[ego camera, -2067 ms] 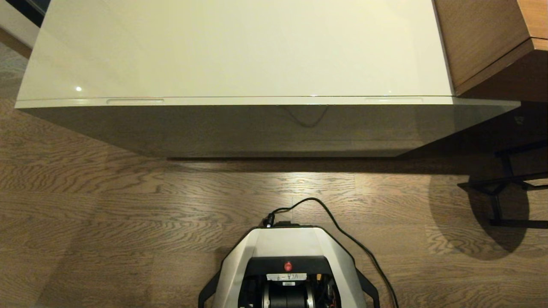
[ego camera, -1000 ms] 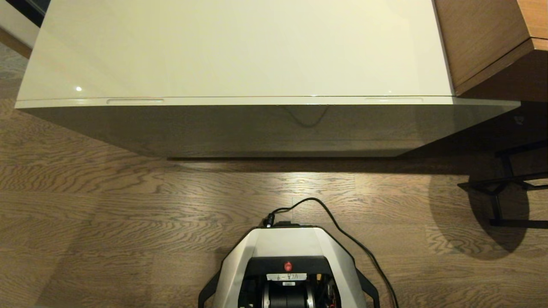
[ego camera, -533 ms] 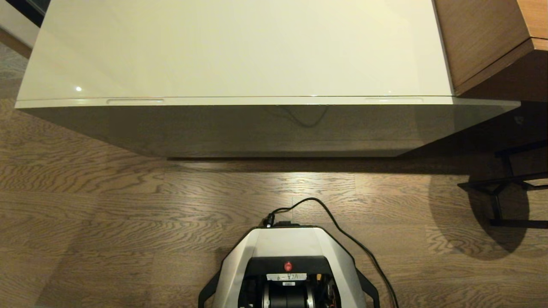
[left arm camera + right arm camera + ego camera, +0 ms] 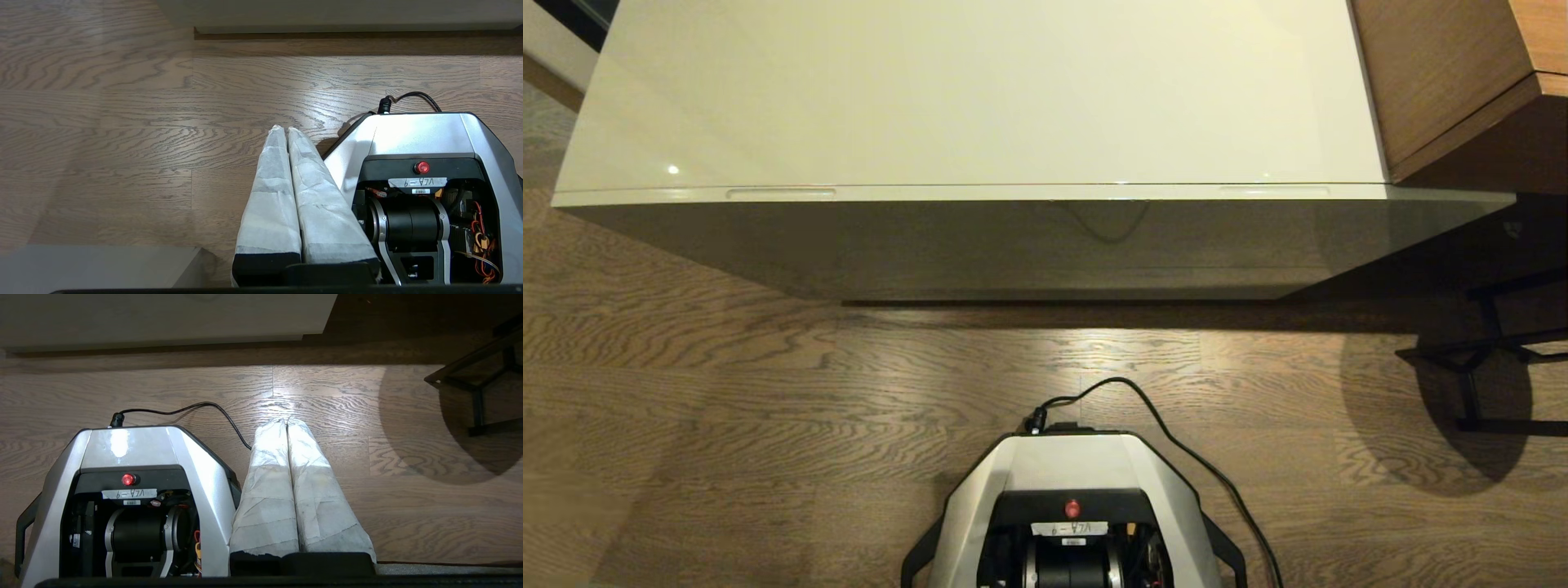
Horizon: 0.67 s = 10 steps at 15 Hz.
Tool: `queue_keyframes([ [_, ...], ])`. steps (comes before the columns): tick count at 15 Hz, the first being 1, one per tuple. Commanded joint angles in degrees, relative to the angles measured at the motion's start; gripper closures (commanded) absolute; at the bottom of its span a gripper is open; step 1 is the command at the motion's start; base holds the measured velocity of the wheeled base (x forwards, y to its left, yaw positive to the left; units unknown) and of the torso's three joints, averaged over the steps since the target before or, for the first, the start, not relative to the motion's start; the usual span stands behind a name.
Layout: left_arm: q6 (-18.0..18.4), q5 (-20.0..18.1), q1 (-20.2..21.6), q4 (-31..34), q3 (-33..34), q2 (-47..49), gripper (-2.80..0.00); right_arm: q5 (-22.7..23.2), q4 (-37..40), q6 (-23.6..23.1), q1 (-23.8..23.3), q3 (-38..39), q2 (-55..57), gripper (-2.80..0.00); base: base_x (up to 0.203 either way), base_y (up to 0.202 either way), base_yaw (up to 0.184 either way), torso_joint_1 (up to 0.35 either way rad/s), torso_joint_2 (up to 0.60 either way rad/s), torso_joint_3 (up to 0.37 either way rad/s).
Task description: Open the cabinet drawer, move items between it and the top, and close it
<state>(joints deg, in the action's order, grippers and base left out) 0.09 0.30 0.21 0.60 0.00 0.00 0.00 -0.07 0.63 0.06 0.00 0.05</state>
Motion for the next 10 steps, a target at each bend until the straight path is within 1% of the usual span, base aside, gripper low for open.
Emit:
queue_keyframes([
  [1, 0.0, 0.05, -0.03, 0.01, 0.0, 0.09, 0.0, 0.0, -0.01, -0.02, 0.03, 0.09, 0.04, 0.0, 0.0, 0.0, 0.0, 0.0, 0.0, 0.0],
  [10, 0.0, 0.05, 0.06, 0.01, 0.0, 0.09, 0.0, 0.0, -0.01, 0.07, 0.03, 0.09, 0.04, 0.0, 0.0, 0.0, 0.0, 0.0, 0.0, 0.0],
])
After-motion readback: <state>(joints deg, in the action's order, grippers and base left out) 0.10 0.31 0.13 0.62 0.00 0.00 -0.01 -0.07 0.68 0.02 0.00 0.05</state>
